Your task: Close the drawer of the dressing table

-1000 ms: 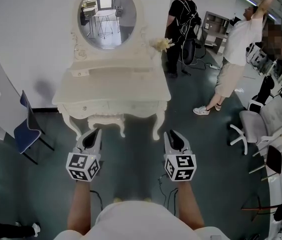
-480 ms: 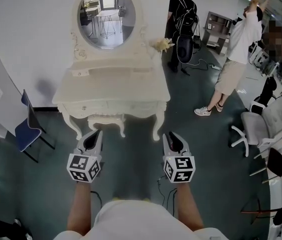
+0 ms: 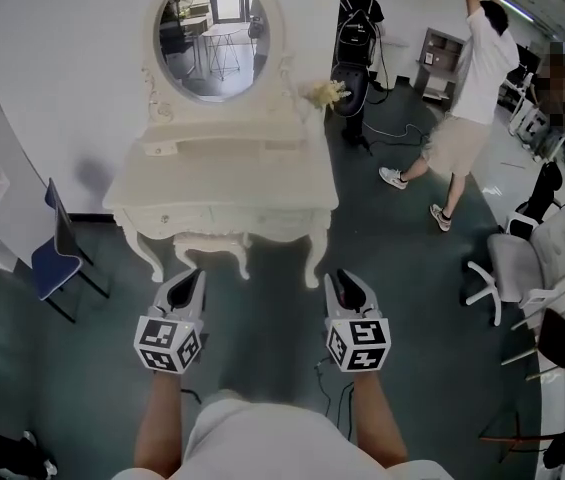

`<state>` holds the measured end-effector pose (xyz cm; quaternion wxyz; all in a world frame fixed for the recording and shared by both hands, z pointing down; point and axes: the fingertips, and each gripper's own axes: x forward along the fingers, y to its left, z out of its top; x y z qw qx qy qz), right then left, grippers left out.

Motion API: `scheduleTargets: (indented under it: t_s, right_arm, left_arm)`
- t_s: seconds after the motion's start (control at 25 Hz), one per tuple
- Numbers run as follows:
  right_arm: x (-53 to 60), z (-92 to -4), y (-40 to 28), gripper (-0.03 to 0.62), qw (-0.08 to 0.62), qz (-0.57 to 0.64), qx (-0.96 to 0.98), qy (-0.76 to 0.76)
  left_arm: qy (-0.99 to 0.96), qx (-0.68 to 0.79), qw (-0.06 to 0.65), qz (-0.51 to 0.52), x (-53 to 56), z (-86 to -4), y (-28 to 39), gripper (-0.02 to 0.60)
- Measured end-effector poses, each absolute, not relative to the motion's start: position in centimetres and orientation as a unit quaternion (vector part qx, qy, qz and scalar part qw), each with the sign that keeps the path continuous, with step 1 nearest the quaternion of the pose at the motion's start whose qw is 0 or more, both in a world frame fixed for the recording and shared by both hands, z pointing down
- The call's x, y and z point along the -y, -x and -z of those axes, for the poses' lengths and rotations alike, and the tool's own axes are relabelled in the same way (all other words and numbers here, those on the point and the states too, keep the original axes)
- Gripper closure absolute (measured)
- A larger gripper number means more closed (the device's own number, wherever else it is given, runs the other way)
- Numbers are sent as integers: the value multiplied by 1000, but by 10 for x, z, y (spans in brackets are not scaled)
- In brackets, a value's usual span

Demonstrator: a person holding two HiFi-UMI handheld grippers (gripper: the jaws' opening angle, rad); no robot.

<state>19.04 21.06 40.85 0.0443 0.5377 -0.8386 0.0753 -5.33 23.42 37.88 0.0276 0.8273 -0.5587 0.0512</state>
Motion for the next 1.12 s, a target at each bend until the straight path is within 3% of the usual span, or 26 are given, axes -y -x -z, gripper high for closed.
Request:
scheduleTargets:
  t_s: [0.48,1.12]
  right_arm:
    - [-145,-427,-170,528,73,-51,835,-543]
    - [40,-433,-101,528,84,-86,801,-586]
  left_arm:
    - [-828,557,46,-51,-167,-404,73,583]
    - [-851,516,84,-49,45,-419,148,583]
